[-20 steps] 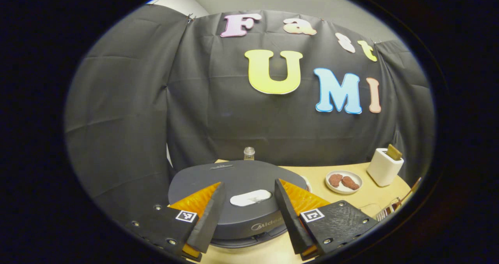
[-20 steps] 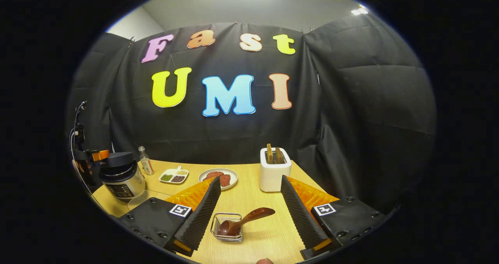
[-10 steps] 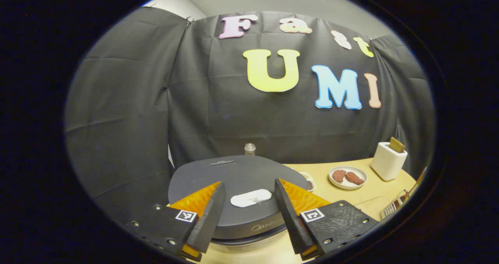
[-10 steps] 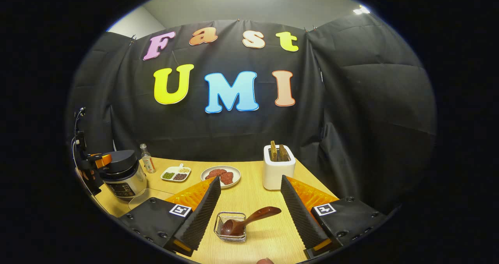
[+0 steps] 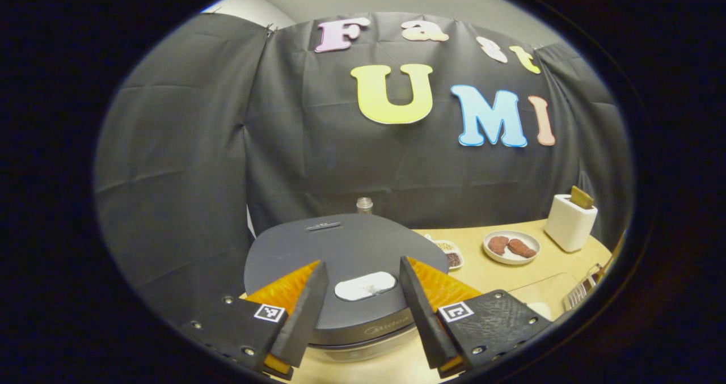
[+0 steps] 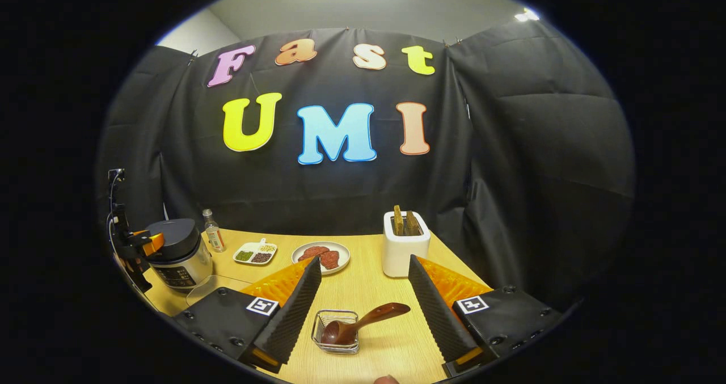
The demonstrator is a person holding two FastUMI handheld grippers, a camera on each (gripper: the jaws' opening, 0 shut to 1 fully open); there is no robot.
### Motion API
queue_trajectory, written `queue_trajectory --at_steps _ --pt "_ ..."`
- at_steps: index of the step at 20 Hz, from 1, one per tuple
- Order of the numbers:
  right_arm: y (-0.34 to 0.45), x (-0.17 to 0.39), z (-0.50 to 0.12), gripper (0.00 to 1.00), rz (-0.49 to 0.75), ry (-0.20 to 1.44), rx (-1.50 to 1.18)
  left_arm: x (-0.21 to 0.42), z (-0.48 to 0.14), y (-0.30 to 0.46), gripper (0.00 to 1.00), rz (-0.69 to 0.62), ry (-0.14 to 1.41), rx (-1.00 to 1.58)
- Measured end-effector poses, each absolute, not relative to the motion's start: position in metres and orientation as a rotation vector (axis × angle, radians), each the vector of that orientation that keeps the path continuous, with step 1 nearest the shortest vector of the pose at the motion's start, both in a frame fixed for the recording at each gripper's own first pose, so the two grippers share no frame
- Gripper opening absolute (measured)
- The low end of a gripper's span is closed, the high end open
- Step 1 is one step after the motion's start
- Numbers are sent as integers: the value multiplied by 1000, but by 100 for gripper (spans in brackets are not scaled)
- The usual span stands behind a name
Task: Close the left gripper, press the button to open the rice cooker; take a wooden spoon from the chopstick holder with the right hand, scoop a spoonful of rice and pour it into the rice cooker, then put the wooden spoon back into the chopstick holder.
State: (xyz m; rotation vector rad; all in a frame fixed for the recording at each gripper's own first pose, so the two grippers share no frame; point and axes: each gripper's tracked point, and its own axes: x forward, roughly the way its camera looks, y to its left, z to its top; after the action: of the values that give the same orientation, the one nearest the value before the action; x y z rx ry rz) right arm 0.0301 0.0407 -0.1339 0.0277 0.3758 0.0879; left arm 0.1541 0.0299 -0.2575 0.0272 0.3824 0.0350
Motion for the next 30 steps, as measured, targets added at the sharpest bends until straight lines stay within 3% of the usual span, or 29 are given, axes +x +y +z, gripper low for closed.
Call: queue_trajectory --at_steps 7,11,19,30 --pt "60 37 -130 98 125 366 17 154 -262 29 85 20 385 33" --pt "64 37 -124 98 137 346 11 158 -253 27 82 10 376 57" --pt "51 29 -98 98 147 285 54 153 -157 -7 80 -42 238 52" --pt "17 7 -63 98 212 199 101 68 -62 -72 81 -70 122 65"
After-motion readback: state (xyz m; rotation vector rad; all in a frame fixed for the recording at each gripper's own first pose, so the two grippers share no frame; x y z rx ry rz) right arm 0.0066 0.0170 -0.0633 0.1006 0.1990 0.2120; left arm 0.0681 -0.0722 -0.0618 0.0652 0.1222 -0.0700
